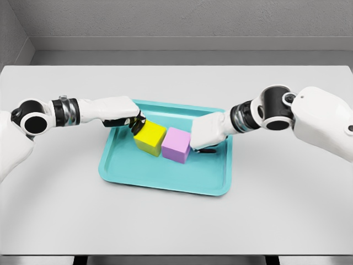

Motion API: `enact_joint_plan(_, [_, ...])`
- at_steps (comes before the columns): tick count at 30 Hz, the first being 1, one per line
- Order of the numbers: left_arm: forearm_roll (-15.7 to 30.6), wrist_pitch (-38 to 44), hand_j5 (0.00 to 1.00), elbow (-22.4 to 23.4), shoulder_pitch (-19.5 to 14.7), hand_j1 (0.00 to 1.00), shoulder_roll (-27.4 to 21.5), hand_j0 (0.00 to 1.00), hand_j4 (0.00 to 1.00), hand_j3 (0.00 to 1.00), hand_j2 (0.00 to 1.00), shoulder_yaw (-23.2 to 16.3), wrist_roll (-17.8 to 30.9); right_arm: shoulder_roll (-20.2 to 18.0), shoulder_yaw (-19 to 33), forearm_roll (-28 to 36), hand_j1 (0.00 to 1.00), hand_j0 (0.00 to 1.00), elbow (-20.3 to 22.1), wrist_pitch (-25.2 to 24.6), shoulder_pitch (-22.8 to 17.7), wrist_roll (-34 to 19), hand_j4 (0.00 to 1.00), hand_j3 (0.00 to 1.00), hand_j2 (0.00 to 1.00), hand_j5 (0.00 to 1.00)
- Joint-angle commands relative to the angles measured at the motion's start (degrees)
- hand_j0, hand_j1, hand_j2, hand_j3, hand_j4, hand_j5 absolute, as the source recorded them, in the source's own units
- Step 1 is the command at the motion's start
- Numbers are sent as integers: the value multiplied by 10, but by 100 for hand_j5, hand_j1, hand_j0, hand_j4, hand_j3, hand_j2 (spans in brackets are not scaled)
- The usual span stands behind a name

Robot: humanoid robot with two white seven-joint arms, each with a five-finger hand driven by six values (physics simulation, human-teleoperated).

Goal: Push two cubes

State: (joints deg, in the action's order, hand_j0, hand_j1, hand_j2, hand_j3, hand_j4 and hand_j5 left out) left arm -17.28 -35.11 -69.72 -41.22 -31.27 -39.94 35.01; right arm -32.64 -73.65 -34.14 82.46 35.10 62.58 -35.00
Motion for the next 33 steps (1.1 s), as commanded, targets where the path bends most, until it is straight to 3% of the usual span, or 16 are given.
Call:
enact_joint_plan(1, [3,1,17,1,0,17,0,17,17,17,17,0,0,-6,1,1,0,0,2,-1,1,0,0,0,0,0])
enact_joint_plan(4, [3,1,17,1,0,17,1,17,17,17,17,0,0,-51,15,1,0,0,0,-1,1,0,0,0,0,0])
enact_joint_plan(5, [3,1,17,1,0,17,1,17,17,17,17,0,0,-72,31,1,5,5,0,-1,1,0,5,5,5,5])
enact_joint_plan(6, [3,1,17,0,0,17,2,17,17,17,17,0,0,-101,67,2,15,15,0,-1,1,0,15,15,15,15])
enact_joint_plan(8, [13,1,17,1,-4,17,7,17,17,17,17,0,0,-161,143,14,17,17,0,-1,-5,0,17,17,17,17])
enact_joint_plan(10, [21,1,17,0,-5,17,11,17,17,17,17,0,0,-191,195,122,23,23,-18,-1,-25,0,23,23,23,23])
enact_joint_plan(11, [22,1,17,1,-5,17,13,17,17,17,17,0,0,-194,195,184,53,53,-35,-1,-34,0,53,53,53,53])
enact_joint_plan(12, [22,1,17,1,-8,17,13,17,17,17,17,0,0,-193,195,195,100,100,-48,-1,-45,0,100,100,100,100])
enact_joint_plan(17, [27,1,18,3,-12,18,11,18,18,18,18,0,0,-193,195,221,100,100,-48,-1,-59,0,100,100,100,100])
enact_joint_plan(21, [102,1,19,17,-28,19,-59,19,19,19,19,1,0,-194,191,220,100,100,-47,-1,-59,0,100,100,100,100])
enact_joint_plan(23, [92,1,18,23,-26,18,-67,18,18,18,18,0,0,-194,190,220,100,100,-47,-1,-59,0,100,100,100,100])
enact_joint_plan(25, [48,1,18,27,-25,18,-58,18,18,18,18,-20,0,-194,190,220,100,100,-46,-1,-59,0,100,100,100,100])
enact_joint_plan(33, [45,1,18,21,-22,18,-46,18,18,18,18,-58,0,-195,190,220,100,100,-45,-1,-59,0,100,100,100,100])
